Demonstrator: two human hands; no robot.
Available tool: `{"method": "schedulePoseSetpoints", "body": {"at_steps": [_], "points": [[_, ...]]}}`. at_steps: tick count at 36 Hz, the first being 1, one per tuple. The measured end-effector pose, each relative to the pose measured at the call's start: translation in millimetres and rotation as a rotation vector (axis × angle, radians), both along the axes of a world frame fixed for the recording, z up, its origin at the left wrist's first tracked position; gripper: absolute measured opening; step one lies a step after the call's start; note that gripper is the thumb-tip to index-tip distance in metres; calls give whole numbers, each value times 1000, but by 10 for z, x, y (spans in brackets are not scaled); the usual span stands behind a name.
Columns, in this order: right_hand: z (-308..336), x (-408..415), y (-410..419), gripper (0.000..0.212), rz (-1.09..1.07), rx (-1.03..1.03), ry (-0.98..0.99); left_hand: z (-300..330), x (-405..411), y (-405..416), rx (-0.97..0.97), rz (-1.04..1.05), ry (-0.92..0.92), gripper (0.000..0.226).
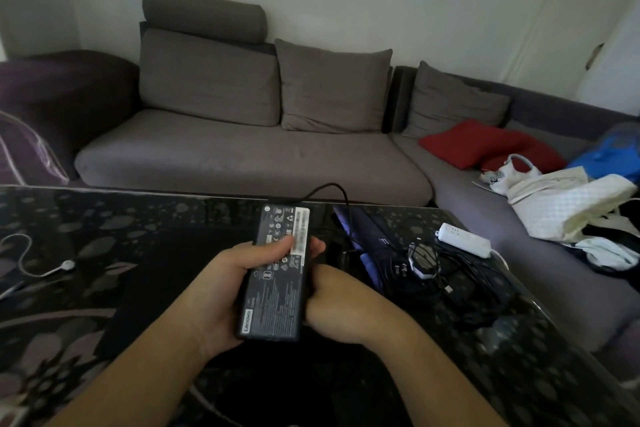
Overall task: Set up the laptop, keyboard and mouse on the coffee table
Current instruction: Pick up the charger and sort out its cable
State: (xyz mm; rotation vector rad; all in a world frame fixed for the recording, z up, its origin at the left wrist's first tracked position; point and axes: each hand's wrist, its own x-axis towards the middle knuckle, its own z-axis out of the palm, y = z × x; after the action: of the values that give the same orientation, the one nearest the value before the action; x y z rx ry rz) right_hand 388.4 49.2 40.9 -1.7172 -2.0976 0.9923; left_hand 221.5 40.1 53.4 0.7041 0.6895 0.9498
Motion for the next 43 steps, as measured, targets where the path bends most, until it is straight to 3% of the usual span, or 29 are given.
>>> {"method": "schedulePoseSetpoints", "body": {"at_steps": [4, 6, 8, 10, 11, 13, 14, 16, 18, 22, 27, 31, 39, 43], "points": [[165, 90, -67, 20, 9, -10, 184, 27, -13, 12, -57, 49, -91, 35], [240, 160, -77, 10, -140, 120, 324, 37, -54, 26, -52, 86, -117, 32], [291, 216, -77, 15, -382, 363, 433, 41, -110, 41, -31, 123, -121, 33], [286, 273, -56, 19, -479, 520, 336, 41, -159, 53, -14, 139, -123, 37], [271, 282, -52, 27, -447, 468, 237, 39, -177, 59, -4, 142, -121, 38], [177, 262, -67, 20, -332, 222, 112, 55, -196, 58, 21, 150, -113, 35], [124, 241, -86, 14, -302, 84, 106, 63, -202, 58, 34, 158, -105, 35], [34, 269, -88, 22, -343, -66, 155, 75, -211, 74, 43, 206, -85, 38], [16, 350, -38, 20, -518, -41, 300, 66, -250, 119, 29, 293, -98, 40], [122, 552, 87, 16, -742, 252, 643, 43, -374, 180, -6, 416, -126, 39], [334, 488, 17, 35, -536, 216, 1489, -24, -357, 181, -69, 405, 24, 32], [524, 472, 9, 36, -480, 160, 1819, -109, -342, 212, -125, 412, 82, 31], [489, 815, 143, 53, -800, 154, 1680, -125, -449, 253, -96, 534, 29, 23], [455, 1034, 196, 15, -906, 128, 1537, -128, -485, 256, -66, 552, 32, 26]]}}
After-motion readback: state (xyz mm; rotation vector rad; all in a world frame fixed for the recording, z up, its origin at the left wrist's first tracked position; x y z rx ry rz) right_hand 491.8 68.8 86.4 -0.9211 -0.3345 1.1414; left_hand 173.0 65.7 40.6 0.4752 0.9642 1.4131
